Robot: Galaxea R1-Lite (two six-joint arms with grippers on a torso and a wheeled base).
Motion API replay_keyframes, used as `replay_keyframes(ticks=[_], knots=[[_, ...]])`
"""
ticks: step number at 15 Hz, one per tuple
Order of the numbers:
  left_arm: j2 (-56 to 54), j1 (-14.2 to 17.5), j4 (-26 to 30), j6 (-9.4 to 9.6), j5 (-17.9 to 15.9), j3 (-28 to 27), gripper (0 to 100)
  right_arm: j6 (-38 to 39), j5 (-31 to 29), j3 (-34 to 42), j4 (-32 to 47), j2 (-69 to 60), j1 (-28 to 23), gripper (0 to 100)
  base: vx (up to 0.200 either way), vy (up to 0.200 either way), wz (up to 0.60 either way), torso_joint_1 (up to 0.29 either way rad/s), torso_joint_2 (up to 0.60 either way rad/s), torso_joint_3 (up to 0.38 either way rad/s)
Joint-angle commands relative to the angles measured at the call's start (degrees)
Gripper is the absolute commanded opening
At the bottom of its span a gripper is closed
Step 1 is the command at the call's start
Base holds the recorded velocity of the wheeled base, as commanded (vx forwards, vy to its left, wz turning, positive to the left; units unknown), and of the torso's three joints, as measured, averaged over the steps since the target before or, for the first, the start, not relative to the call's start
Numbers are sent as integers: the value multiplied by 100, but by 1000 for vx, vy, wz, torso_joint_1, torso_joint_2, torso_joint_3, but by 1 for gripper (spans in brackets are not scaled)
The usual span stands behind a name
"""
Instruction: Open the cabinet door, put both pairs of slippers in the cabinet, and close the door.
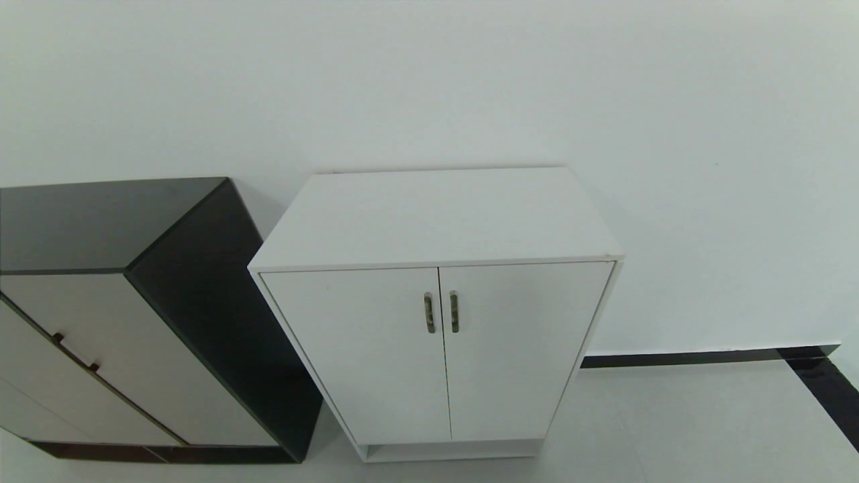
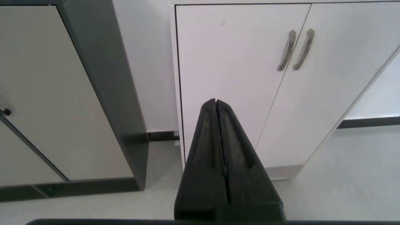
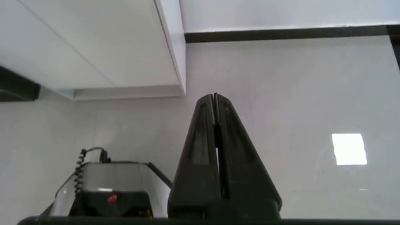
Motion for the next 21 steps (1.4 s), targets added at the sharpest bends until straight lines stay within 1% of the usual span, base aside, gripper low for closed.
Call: replay_keyframes(ticks=[1,3,6,12,13,15,16,19,21], knots=[[4,1,0,-4,1,0,0,-64,286,-90,991,-1630,119,0,0,0,0,0,0,0],[4,1,0,4,1,0,0,-82,444,-90,983,-1876,189,0,0,0,0,0,0,0],[4,1,0,4,1,0,0,-82,479,-90,983,-1937,646,0,0,0,0,0,0,0],[-5,1,0,4,1,0,0,-73,479,-90,983,-1735,646,0,0,0,0,0,0,0],[4,1,0,4,1,0,0,-73,444,-90,983,-1665,611,0,0,0,0,0,0,0],[4,1,0,4,1,0,0,-82,286,-90,974,-1357,303,0,0,0,0,0,0,0],[4,1,0,4,1,0,0,-99,172,-72,947,-1410,57,0,0,0,0,0,0,0],[4,1,0,13,1,0,0,-108,145,-72,930,-1928,-189,0,0,0,0,0,0,0],[4,1,0,22,-8,0,0,-266,330,-72,895,-2596,-83,0,0,0,0,0,0,0]])
